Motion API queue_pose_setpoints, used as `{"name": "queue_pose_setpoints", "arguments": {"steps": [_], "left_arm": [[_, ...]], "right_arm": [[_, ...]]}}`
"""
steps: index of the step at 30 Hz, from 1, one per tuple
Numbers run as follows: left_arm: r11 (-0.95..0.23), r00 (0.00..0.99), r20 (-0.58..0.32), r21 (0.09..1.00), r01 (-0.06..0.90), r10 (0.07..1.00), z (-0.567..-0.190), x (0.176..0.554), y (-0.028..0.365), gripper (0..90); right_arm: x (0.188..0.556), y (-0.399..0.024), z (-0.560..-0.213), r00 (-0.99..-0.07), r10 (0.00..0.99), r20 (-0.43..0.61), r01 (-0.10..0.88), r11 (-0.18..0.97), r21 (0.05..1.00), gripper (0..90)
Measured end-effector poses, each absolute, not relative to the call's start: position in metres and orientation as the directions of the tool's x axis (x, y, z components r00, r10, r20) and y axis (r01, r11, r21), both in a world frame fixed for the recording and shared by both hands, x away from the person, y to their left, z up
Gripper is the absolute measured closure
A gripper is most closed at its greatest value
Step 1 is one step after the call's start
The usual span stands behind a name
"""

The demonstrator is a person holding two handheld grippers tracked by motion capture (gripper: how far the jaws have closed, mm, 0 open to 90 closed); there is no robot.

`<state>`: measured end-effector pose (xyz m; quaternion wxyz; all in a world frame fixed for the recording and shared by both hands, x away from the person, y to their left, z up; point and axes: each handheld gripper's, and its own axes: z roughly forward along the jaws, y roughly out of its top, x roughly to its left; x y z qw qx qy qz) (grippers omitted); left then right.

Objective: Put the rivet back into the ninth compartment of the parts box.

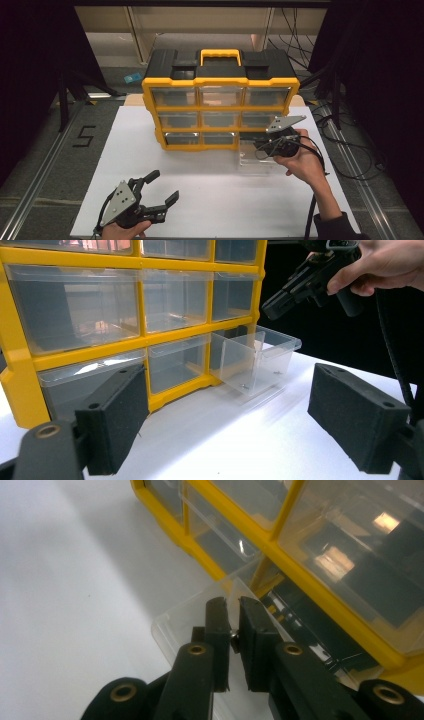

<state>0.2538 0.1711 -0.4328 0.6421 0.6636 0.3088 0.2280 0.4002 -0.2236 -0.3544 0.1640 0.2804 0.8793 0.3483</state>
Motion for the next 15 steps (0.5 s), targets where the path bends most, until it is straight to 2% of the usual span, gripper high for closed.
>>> {"name": "queue_pose_setpoints", "arguments": {"steps": [15], "left_arm": [[0.016,0.706,-0.095,0.993,0.118,0.702,-0.433,0.254,0.171,15.9]], "right_arm": [[0.41,-0.22,-0.378,-0.79,0.608,-0.079,0.407,0.616,0.674,83.2]]}}
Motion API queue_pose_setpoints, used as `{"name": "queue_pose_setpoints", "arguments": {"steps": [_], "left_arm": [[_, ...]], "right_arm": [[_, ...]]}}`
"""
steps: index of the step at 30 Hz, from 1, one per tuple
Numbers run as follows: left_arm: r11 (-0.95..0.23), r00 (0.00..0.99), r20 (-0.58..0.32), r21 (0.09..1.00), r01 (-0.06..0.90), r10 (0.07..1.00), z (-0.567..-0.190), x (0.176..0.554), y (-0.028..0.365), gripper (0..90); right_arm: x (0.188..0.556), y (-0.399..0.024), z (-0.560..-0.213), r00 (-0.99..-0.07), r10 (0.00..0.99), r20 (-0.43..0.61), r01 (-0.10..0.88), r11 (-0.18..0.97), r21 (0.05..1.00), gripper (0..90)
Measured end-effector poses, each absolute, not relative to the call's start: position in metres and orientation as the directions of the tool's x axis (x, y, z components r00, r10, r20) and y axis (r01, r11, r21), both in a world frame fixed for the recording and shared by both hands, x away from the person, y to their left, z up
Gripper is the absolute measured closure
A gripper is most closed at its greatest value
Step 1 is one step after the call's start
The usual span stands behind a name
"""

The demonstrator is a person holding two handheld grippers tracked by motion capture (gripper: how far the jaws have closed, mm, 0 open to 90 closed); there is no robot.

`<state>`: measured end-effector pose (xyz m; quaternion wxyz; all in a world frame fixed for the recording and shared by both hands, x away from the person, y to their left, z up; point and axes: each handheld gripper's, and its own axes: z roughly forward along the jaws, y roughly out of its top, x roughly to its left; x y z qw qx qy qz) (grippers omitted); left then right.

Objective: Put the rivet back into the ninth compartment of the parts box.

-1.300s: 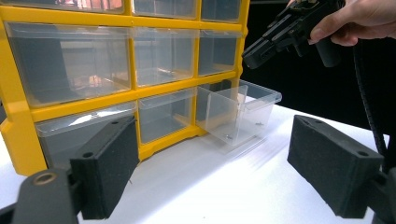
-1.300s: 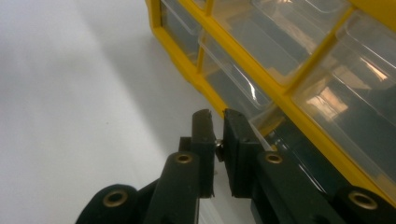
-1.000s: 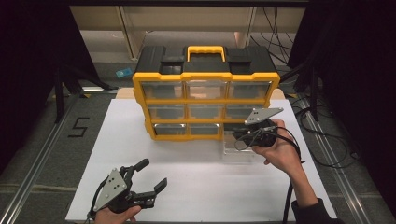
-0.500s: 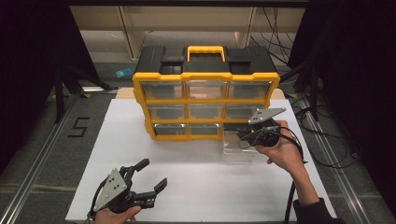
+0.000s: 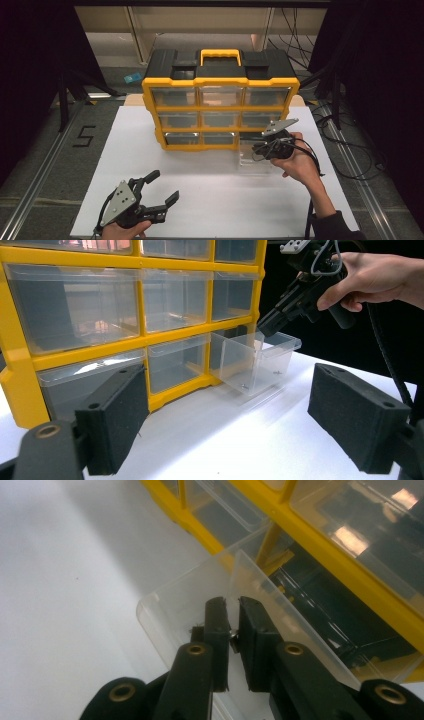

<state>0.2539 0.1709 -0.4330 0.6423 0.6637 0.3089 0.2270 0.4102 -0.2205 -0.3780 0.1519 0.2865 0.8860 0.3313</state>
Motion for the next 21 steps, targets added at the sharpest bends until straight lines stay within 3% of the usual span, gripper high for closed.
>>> {"name": "queue_pose_setpoints", "arguments": {"steps": [4,6,8,9,21], "left_arm": [[0.016,0.706,-0.095,0.993,0.117,0.702,-0.433,0.254,0.171,16.0],[0.017,0.706,-0.094,0.993,0.116,0.702,-0.433,0.254,0.171,16.0],[0.017,0.706,-0.094,0.993,0.115,0.702,-0.433,0.254,0.171,16.0],[0.015,0.707,-0.091,0.993,0.114,0.702,-0.433,0.254,0.172,15.9],[0.018,0.705,-0.093,0.993,0.113,0.703,-0.433,0.254,0.172,16.0]], "right_arm": [[0.411,-0.22,-0.379,-0.792,0.606,-0.071,0.419,0.624,0.659,78.7],[0.409,-0.218,-0.378,-0.785,0.617,-0.058,0.432,0.612,0.662,67.2],[0.409,-0.218,-0.377,-0.788,0.613,-0.052,0.429,0.609,0.667,64.6],[0.407,-0.216,-0.374,-0.792,0.608,-0.056,0.417,0.606,0.678,57.3],[0.39,-0.202,-0.364,-0.794,0.605,-0.058,0.382,0.57,0.728,39.6]]}}
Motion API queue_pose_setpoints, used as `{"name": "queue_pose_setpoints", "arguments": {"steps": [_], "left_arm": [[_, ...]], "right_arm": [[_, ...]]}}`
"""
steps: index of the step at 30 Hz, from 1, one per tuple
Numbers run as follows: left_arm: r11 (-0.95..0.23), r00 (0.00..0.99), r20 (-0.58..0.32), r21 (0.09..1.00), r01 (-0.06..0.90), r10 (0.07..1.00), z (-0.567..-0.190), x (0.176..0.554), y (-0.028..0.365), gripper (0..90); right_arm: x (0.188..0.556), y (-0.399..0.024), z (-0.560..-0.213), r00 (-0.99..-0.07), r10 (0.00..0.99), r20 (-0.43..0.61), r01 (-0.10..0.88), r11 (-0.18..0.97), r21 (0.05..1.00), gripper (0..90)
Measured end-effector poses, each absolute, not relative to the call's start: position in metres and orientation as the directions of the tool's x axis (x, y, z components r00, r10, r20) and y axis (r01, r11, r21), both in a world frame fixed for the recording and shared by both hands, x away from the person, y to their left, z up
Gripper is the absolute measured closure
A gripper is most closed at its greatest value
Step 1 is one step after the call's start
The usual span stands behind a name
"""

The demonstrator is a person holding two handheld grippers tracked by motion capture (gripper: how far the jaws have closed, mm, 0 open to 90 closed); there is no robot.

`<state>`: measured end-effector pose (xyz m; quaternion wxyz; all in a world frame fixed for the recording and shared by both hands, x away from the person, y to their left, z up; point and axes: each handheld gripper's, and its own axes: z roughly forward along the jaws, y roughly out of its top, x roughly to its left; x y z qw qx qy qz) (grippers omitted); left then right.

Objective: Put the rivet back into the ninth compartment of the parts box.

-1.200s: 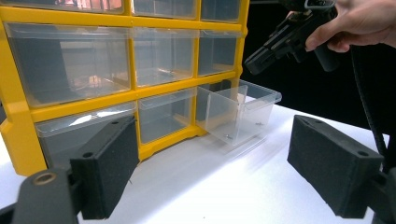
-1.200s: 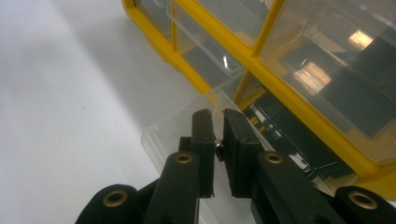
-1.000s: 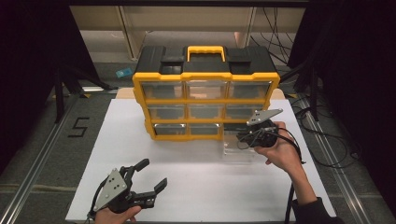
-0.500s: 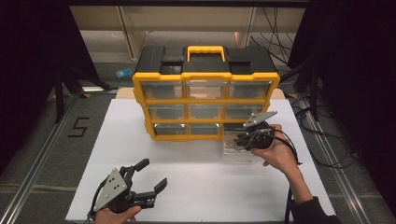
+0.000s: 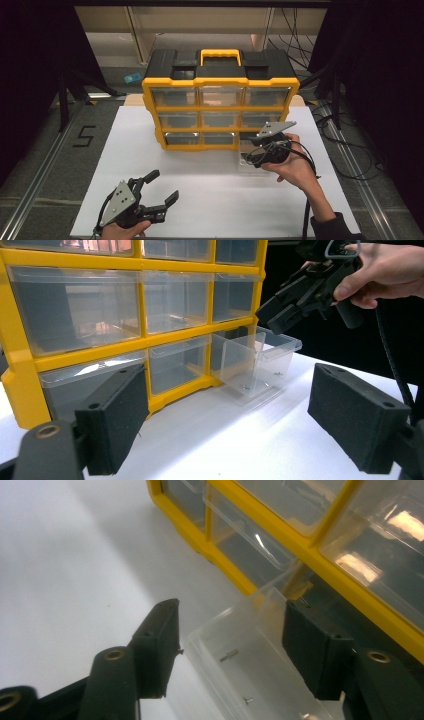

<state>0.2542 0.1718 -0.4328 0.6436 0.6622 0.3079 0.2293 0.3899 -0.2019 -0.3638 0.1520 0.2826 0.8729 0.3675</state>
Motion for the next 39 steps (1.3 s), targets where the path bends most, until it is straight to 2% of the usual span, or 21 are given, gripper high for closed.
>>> {"name": "queue_pose_setpoints", "arguments": {"steps": [12,21,39], "left_arm": [[0.022,0.703,-0.097,0.993,0.115,0.705,-0.433,0.254,0.172,16.0],[0.018,0.704,-0.094,0.993,0.115,0.704,-0.433,0.254,0.172,16.0],[0.016,0.705,-0.094,0.993,0.117,0.703,-0.433,0.254,0.172,16.0]], "right_arm": [[0.376,-0.196,-0.365,-0.794,0.604,-0.066,0.342,0.534,0.773,34.5],[0.367,-0.202,-0.365,-0.763,0.646,0.004,0.342,0.398,0.851,29.9],[0.352,-0.209,-0.379,-0.757,0.654,0.013,0.294,0.322,0.9,24.0]]}}
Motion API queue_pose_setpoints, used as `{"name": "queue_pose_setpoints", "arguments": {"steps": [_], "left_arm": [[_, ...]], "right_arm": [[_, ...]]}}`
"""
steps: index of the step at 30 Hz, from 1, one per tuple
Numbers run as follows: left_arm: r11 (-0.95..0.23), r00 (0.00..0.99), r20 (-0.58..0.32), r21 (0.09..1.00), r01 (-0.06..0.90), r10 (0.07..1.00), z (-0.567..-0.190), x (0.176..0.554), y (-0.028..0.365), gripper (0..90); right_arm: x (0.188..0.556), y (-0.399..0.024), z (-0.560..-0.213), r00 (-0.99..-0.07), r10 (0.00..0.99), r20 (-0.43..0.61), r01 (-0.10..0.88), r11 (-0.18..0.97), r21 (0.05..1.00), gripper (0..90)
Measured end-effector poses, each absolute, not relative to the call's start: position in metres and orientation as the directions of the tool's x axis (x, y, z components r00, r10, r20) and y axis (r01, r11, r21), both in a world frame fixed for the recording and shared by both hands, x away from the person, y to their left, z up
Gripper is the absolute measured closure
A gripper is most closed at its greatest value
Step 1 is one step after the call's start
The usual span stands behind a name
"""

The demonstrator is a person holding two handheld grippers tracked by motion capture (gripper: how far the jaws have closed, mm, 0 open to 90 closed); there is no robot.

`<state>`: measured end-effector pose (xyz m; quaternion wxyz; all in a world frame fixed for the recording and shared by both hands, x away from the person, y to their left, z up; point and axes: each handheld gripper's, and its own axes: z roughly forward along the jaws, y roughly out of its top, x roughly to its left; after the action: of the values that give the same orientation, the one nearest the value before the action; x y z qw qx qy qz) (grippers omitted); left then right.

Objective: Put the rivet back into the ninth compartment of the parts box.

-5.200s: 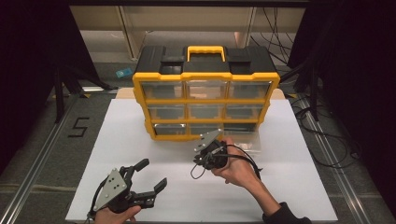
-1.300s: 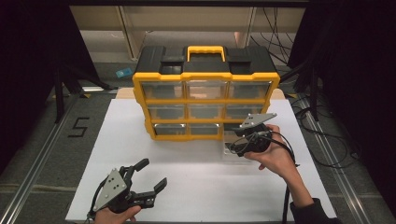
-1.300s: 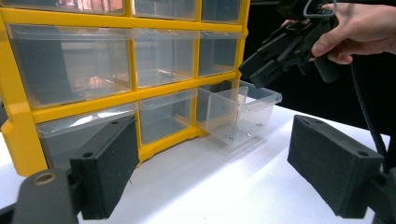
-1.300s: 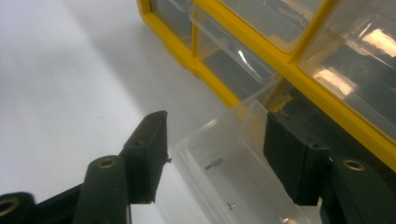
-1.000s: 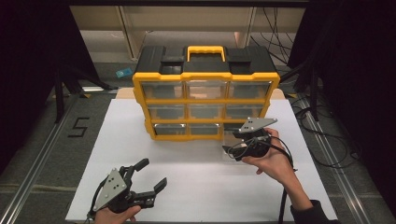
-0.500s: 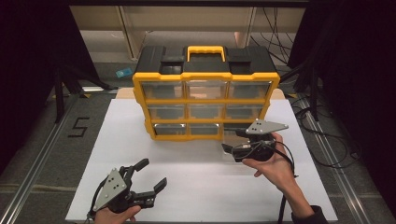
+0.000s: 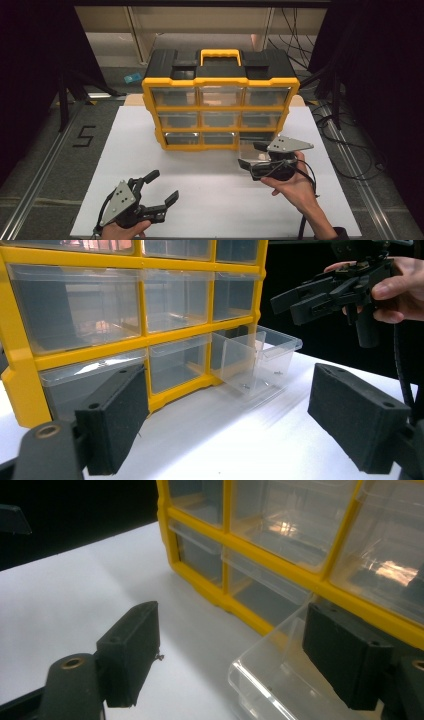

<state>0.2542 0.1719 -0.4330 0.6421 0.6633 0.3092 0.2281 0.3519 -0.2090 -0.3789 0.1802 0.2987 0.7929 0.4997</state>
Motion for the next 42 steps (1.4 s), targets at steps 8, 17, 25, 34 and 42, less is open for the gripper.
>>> {"name": "queue_pose_setpoints", "arguments": {"steps": [8,17,25,34,42], "left_arm": [[0.015,0.704,-0.095,0.993,0.119,0.704,-0.433,0.254,0.172,15.9],[0.014,0.706,-0.096,0.992,0.122,0.702,-0.433,0.254,0.172,16.0],[0.014,0.706,-0.097,0.992,0.122,0.702,-0.433,0.254,0.171,15.9],[0.014,0.706,-0.098,0.992,0.123,0.701,-0.434,0.254,0.171,15.9],[0.015,0.705,-0.099,0.992,0.124,0.703,-0.434,0.254,0.172,15.9]], "right_arm": [[0.344,-0.212,-0.387,-0.747,0.664,0.03,0.296,0.291,0.91,20.3],[0.335,-0.217,-0.393,-0.746,0.665,0.038,0.271,0.251,0.929,17.9],[0.327,-0.221,-0.397,-0.744,0.667,0.046,0.268,0.235,0.934,16.5],[0.32,-0.224,-0.403,-0.745,0.666,0.029,0.237,0.224,0.945,16.3],[0.313,-0.226,-0.407,-0.743,0.667,0.046,0.249,0.212,0.945,16.2]]}}
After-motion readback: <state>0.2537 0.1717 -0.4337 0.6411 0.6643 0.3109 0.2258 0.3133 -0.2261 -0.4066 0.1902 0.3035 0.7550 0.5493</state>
